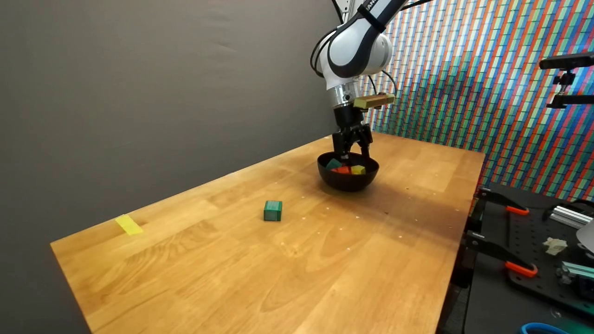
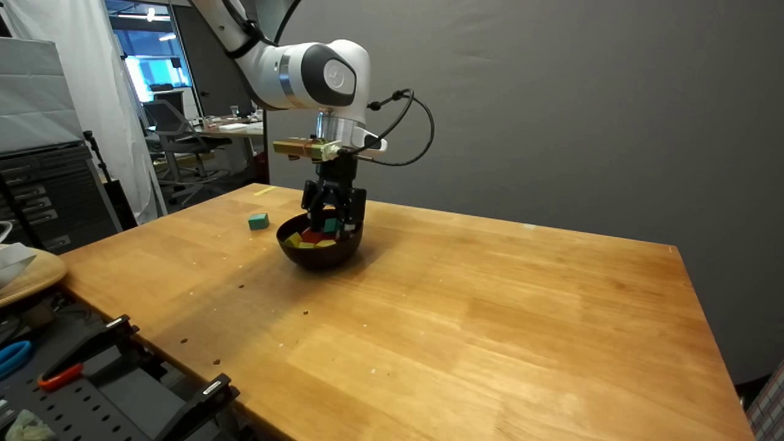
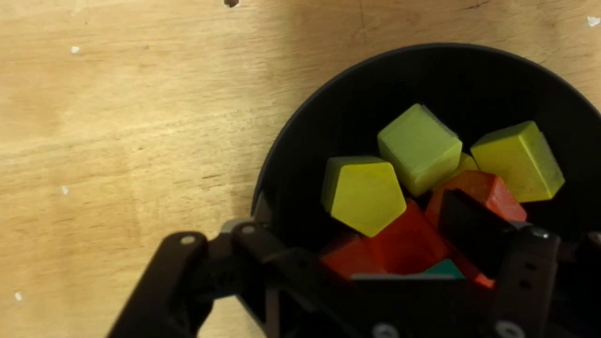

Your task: Remove the blocks from the bowl and put them on the table

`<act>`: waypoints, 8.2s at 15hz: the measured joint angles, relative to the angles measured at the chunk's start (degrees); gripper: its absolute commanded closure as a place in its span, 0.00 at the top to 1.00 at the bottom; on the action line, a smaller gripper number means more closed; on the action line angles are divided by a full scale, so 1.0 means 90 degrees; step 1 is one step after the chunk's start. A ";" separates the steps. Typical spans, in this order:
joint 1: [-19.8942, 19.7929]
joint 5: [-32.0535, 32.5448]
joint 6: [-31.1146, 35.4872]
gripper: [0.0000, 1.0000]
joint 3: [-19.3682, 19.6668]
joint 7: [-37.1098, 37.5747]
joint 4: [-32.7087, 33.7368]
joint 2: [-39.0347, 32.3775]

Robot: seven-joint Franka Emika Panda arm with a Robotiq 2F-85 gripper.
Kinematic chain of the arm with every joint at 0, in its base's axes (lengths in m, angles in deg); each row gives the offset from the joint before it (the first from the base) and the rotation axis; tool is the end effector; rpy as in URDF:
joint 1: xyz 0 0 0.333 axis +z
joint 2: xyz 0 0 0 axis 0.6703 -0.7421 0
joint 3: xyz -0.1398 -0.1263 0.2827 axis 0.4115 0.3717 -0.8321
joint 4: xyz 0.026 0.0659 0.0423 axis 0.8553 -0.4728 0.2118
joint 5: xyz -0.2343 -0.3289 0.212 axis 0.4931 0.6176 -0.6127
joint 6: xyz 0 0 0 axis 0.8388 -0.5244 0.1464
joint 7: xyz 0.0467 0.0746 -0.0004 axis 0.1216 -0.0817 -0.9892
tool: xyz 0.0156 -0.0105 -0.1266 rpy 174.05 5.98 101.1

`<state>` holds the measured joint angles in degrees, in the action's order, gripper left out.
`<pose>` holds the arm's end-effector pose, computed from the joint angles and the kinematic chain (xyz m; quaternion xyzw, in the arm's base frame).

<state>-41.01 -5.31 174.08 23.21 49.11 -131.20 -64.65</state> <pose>0.6209 0.0036 0.1248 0.9828 -0.0482 -0.1781 0.0100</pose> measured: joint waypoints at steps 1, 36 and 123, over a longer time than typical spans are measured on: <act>-0.0035 -0.0088 0.0035 0.88 -0.0009 -0.0056 -0.0052 0.0041; 0.0296 0.0373 0.0084 0.14 0.0007 0.0447 -0.0215 0.0066; -0.0058 0.1021 0.0689 1.00 0.0075 -0.0688 -0.3197 0.3899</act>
<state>-41.54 3.88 180.27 23.89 42.92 -159.98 -29.56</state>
